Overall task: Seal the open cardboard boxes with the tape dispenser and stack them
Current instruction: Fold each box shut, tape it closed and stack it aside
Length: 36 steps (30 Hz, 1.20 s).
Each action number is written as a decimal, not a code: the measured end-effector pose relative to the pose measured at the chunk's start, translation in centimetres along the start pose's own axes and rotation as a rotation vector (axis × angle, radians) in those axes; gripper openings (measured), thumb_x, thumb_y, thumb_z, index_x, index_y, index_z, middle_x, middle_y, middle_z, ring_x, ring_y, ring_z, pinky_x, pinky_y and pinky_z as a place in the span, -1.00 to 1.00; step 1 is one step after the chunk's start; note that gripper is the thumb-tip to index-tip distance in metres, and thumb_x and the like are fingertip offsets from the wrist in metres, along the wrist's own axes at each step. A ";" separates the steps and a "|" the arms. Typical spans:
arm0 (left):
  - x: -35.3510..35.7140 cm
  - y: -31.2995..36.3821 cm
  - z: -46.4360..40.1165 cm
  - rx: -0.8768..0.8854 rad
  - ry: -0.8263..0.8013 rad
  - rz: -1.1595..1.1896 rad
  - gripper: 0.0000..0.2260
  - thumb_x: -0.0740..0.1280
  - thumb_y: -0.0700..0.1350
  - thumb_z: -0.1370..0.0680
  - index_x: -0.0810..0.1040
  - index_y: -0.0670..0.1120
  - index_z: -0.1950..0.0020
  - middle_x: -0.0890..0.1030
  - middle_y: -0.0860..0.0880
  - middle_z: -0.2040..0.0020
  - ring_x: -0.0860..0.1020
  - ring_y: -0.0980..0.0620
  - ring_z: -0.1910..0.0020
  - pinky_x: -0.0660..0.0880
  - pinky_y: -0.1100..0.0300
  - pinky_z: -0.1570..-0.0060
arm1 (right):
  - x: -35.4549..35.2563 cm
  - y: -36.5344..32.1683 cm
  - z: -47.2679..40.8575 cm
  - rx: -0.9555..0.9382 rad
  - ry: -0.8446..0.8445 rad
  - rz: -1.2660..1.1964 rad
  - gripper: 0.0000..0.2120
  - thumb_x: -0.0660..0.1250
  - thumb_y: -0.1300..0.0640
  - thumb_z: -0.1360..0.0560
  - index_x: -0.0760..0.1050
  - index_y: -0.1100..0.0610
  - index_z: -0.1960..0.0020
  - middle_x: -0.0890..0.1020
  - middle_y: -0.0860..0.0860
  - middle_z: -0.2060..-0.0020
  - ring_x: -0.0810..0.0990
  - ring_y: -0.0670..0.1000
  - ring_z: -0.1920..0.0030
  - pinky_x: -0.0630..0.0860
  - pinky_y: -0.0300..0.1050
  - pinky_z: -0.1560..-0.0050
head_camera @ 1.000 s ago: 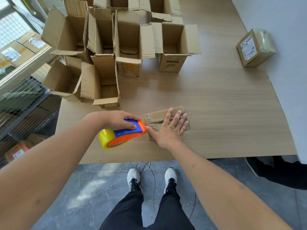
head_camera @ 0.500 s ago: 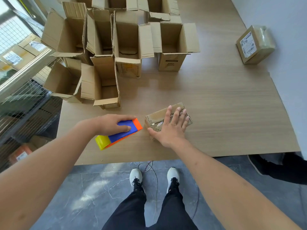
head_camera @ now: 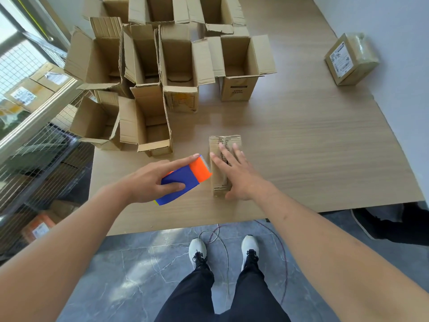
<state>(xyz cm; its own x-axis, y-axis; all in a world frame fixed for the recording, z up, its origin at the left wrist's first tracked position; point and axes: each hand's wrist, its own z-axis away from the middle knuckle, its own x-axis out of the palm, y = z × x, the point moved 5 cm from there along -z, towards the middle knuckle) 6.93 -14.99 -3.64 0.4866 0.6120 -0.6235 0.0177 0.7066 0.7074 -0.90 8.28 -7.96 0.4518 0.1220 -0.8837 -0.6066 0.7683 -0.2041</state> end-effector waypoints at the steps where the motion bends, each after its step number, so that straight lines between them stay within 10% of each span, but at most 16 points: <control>1: 0.1 0.4 0.2 0.014 0.016 0.003 -0.35 0.32 0.17 -0.61 0.04 0.48 -0.57 0.54 0.00 -0.01 0.51 -0.02 0.01 0.49 -0.03 -0.09 | -0.2 0.1 -0.1 -0.017 -0.008 0.024 0.24 0.59 0.01 -0.33 -0.28 -0.17 -0.64 -0.32 -0.08 -0.62 -0.34 0.17 -0.61 -0.14 0.12 -0.62; 5: 0.7 1.8 1.0 0.061 0.058 0.018 -0.36 0.30 0.18 -0.58 0.05 0.46 -0.58 0.52 0.02 -0.01 0.51 0.00 0.03 0.48 0.02 -0.06 | -1.6 0.3 1.0 -0.141 -0.007 -0.078 0.11 0.55 0.19 -0.35 -0.08 -0.15 -0.66 -0.14 -0.14 -0.65 -0.19 0.12 -0.63 0.00 0.04 -0.61; 9: 1.4 2.7 1.8 0.077 0.100 0.011 -0.31 0.38 0.02 -0.63 0.07 0.45 -0.58 0.48 0.10 -0.05 0.50 0.05 0.01 0.47 0.08 -0.05 | -3.9 -0.1 3.3 -0.083 0.120 -0.898 -0.42 0.33 0.38 -0.50 0.46 0.04 -0.48 0.57 0.08 -0.32 0.51 0.06 -0.33 0.40 -0.02 -0.39; 12: 1.9 4.2 2.1 0.103 0.165 -0.006 -0.23 0.45 -0.10 -0.60 0.09 0.41 -0.60 0.42 0.27 -0.13 0.47 0.15 -0.11 0.41 0.23 -0.11 | -4.5 -0.9 5.0 0.003 0.048 -1.402 -0.68 0.23 0.30 -0.66 0.58 0.10 -0.34 0.70 0.11 -0.11 0.68 0.07 -0.03 0.60 0.00 -0.16; 21: 3.2 8.2 2.0 0.200 0.392 -0.162 -0.06 0.58 -0.23 -0.45 0.14 0.19 -0.66 0.40 0.08 -0.30 0.42 0.02 -0.30 0.31 0.42 -0.26 | -5.5 0.8 8.4 -0.170 0.074 -1.494 -0.75 0.51 0.20 -0.51 0.66 0.28 -0.15 0.71 0.24 -0.07 0.69 0.22 -0.10 0.61 0.14 -0.23; 25: 3.8 9.4 2.2 0.185 0.408 -0.202 -0.07 0.58 -0.20 -0.45 0.14 0.21 -0.65 0.39 0.10 -0.29 0.44 0.00 -0.27 0.43 0.19 -0.20 | -5.9 1.5 9.5 -0.206 0.030 -1.485 -0.74 0.58 0.26 -0.42 0.70 0.20 -0.09 0.73 0.19 -0.03 0.71 0.12 -0.01 0.62 0.08 -0.17; 36: 3.6 9.5 2.2 0.104 0.235 -0.252 -0.17 0.47 -0.06 -0.56 0.02 0.44 -0.59 0.40 0.17 -0.20 0.50 0.02 -0.06 0.49 0.09 -0.08 | -4.8 1.3 8.7 -0.041 0.317 -1.385 -0.93 0.54 0.26 -0.47 0.70 0.25 0.09 0.70 0.26 0.19 0.68 0.18 0.22 0.68 0.18 0.07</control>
<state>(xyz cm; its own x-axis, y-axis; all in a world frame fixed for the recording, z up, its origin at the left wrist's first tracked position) 10.73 -6.82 1.60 0.2421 0.4966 -0.8335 0.2066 0.8130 0.5444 1.78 14.16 -0.35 0.5266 -0.8500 -0.0169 0.1772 0.1292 -0.9756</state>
